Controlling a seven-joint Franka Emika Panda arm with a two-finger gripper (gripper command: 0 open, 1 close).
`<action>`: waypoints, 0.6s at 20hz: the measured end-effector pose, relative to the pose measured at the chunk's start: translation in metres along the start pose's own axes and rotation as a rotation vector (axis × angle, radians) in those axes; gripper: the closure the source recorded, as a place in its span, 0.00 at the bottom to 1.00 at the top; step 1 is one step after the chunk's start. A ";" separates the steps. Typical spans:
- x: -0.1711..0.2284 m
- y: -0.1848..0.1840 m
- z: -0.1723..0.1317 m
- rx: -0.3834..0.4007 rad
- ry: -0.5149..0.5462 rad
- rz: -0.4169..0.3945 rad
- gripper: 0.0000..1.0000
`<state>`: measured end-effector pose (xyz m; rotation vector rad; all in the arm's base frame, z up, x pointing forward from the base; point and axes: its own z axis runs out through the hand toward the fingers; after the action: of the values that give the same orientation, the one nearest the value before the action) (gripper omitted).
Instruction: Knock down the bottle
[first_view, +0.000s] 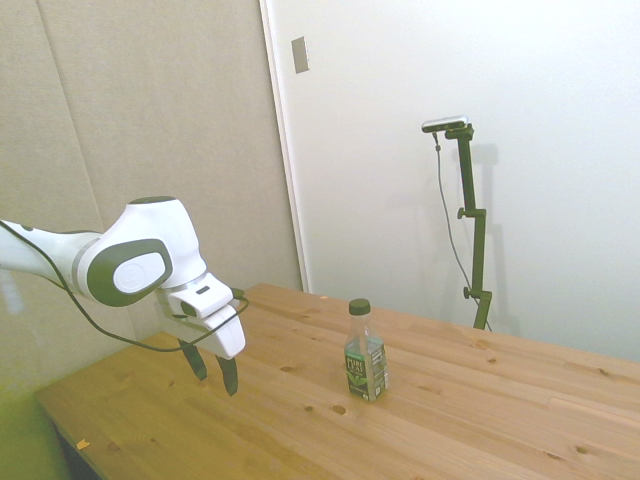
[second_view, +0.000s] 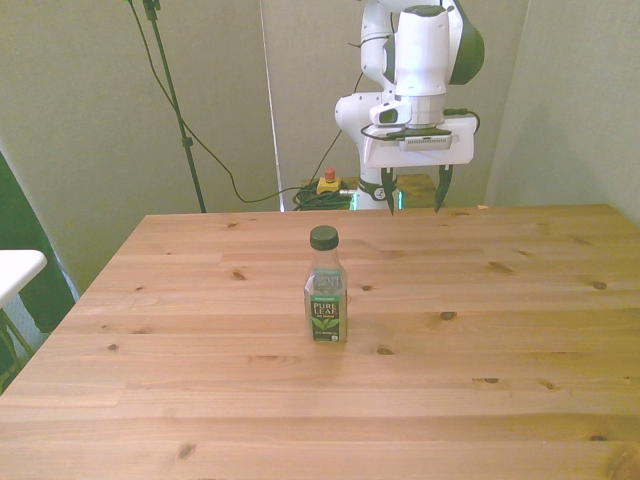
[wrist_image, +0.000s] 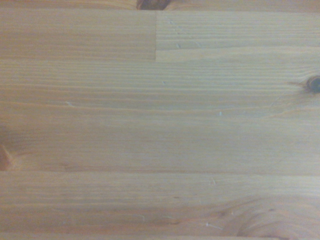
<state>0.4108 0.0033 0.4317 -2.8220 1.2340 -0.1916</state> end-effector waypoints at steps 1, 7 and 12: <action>0.000 0.000 0.000 -0.001 0.000 0.000 0.00; 0.039 0.018 -0.006 -0.001 0.024 0.041 1.00; 0.096 0.033 -0.027 0.002 0.078 0.086 1.00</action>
<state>0.4479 -0.0891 0.4639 -2.7772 1.3670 -0.3012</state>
